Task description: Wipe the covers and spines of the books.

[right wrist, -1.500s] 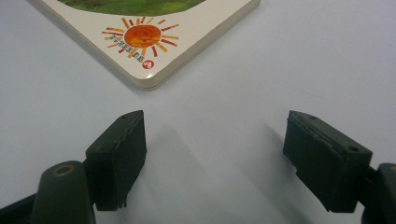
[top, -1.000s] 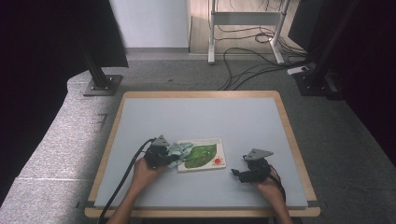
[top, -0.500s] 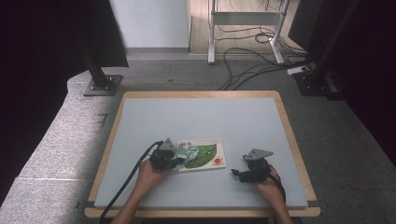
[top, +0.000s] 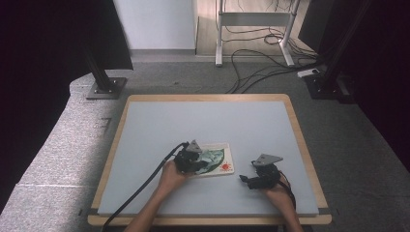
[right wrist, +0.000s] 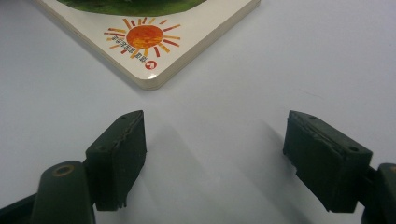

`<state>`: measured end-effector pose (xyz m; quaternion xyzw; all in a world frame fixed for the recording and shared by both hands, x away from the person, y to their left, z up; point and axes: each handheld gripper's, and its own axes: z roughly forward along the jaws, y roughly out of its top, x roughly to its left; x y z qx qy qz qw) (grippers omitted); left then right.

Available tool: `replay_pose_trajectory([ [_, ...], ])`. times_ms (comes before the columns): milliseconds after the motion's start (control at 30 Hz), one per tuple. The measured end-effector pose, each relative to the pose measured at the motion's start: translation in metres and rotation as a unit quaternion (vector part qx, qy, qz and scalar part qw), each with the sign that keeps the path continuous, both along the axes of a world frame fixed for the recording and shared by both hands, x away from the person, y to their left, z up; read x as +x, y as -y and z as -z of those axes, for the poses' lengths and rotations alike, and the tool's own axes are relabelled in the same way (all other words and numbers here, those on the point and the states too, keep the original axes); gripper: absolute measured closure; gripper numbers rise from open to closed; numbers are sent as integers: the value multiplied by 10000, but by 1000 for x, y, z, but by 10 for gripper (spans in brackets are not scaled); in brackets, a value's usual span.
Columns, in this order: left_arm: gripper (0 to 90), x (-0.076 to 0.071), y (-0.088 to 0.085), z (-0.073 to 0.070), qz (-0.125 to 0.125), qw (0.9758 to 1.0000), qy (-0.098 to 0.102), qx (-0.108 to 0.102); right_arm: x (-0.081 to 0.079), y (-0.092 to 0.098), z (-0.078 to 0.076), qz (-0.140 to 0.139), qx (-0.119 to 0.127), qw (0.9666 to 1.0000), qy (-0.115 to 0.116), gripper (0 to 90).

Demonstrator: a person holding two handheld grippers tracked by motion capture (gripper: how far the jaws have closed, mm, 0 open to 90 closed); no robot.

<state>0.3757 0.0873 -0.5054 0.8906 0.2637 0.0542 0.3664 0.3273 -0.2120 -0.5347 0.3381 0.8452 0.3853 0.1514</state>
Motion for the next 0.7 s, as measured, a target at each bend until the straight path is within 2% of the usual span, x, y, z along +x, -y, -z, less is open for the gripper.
replay_pose_trajectory([
  [700, 794, 16, 65, 1, 337, 9993, -151, 37, 0, 0, 0, -4, -1, 10000, 0, 207],
])
